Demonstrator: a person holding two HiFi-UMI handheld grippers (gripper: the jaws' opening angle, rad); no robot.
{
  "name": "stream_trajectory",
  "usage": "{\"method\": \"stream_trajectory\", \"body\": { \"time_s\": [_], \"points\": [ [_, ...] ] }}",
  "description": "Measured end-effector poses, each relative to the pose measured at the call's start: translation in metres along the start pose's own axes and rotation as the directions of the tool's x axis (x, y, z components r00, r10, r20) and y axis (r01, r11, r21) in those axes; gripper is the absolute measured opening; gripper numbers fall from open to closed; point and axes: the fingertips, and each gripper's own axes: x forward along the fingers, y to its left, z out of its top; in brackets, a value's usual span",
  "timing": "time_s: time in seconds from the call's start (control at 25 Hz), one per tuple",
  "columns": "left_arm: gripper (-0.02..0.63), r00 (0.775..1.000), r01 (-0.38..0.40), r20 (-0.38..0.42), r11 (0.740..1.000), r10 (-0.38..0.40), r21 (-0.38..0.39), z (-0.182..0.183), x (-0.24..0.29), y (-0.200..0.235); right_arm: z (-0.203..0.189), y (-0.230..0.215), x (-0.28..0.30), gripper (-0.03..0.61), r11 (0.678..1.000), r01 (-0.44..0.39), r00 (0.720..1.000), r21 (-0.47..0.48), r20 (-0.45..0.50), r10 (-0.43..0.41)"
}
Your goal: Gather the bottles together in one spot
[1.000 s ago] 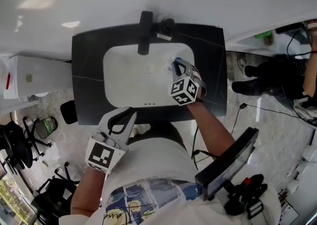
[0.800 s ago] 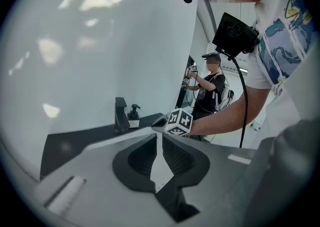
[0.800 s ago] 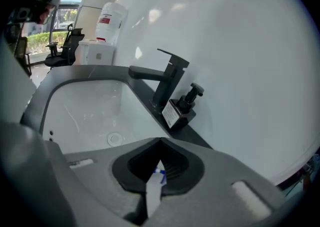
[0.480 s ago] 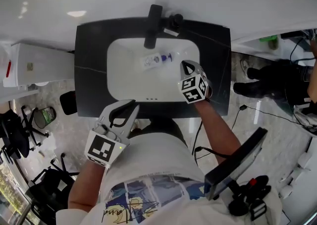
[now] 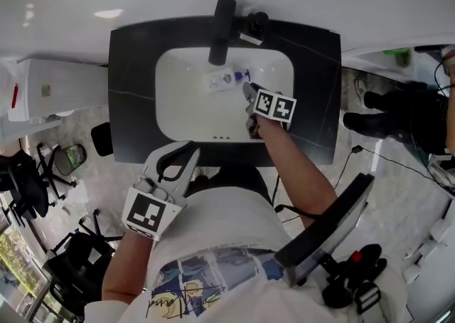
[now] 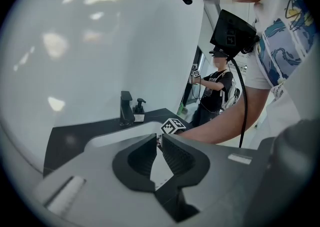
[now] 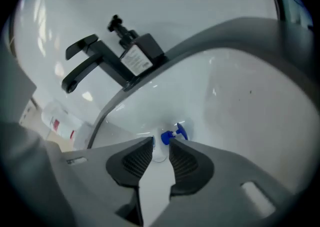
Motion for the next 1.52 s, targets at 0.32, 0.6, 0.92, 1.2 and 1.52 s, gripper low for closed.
{"method": "stream_trajectory", "body": {
  "time_s": [0.32,0.6,0.92,1.2,1.52],
  "points": [
    [0.035,0.999,-0.035,-0.03,0.999,0.034,-0.028,0.004,0.004,0.003,-0.006,-0.005,0.037,0.147,0.923,-0.086,0.996,0.376,0.064,0.067],
    [0.035,0.997,-0.06,-0.057,0.997,0.058,-0.04,-0.003,0.018,0.012,-0.013,-0.026,0.065,0.17,0.846,-0.07,0.997,0.529,0.063,0.043],
    [0.035,0.993,-0.094,-0.084,0.993,0.088,-0.076,-0.009,0.013,0.021,0.001,-0.037,0.085,0.128,0.742,-0.131,0.988,0.657,0.144,0.047],
    [0.035,0.994,-0.092,-0.073,0.993,0.086,-0.073,-0.008,0.011,0.023,0.014,-0.033,0.069,0.12,0.854,-0.13,0.987,0.503,0.144,0.066],
    [0.035,0.998,-0.058,-0.036,0.998,0.057,-0.031,0.005,0.0,0.009,0.043,-0.003,0.015,0.115,0.977,-0.135,0.977,0.166,0.187,0.103]
  ]
}}
